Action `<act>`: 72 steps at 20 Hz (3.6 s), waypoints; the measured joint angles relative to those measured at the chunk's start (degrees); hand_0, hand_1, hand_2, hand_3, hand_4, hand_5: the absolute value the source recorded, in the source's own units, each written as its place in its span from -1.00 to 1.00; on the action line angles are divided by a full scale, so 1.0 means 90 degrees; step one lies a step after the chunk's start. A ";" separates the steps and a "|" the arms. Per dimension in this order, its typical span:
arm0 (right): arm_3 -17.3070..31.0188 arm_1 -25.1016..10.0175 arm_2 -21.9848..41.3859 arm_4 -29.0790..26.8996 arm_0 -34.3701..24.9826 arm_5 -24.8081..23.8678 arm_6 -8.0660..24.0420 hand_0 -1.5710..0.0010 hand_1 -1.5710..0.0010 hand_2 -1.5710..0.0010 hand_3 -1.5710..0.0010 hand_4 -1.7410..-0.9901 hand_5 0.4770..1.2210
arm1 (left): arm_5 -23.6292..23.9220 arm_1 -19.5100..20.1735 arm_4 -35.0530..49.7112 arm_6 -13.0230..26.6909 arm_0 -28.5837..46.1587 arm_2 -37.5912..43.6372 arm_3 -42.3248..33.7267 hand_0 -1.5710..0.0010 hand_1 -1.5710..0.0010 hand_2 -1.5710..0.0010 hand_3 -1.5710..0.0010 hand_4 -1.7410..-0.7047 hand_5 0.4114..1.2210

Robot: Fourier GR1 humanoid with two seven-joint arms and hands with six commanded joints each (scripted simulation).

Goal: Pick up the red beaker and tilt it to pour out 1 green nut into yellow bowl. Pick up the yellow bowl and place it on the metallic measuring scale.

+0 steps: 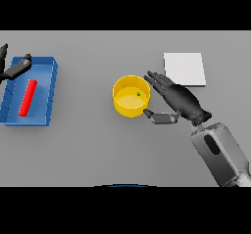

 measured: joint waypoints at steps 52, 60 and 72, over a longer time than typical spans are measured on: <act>0.1736 -0.0353 0.1596 0.0516 -0.2614 0.2799 -0.0486 -0.98 -0.98 -0.93 -0.73 -0.97 0.99 | -0.0027 0.0154 -0.0003 0.0001 -0.0069 0.0019 -0.0146 1.00 1.00 1.00 1.00 0.82 -0.24; 0.0962 -0.0809 0.1156 0.0052 -0.2701 0.3252 0.0225 -1.00 -1.00 -0.99 -0.58 -0.94 1.00 | -0.0028 0.0217 0.0053 -0.0081 0.0006 0.0068 -0.0216 1.00 1.00 1.00 1.00 0.82 -0.23; 0.2362 -0.1546 0.0699 0.0204 -0.3277 0.2274 -0.0050 -1.00 -1.00 -1.00 -0.53 -0.94 1.00 | 0.0039 0.0351 0.0016 0.0361 -0.0020 0.0018 -0.0543 1.00 1.00 1.00 1.00 0.77 -0.14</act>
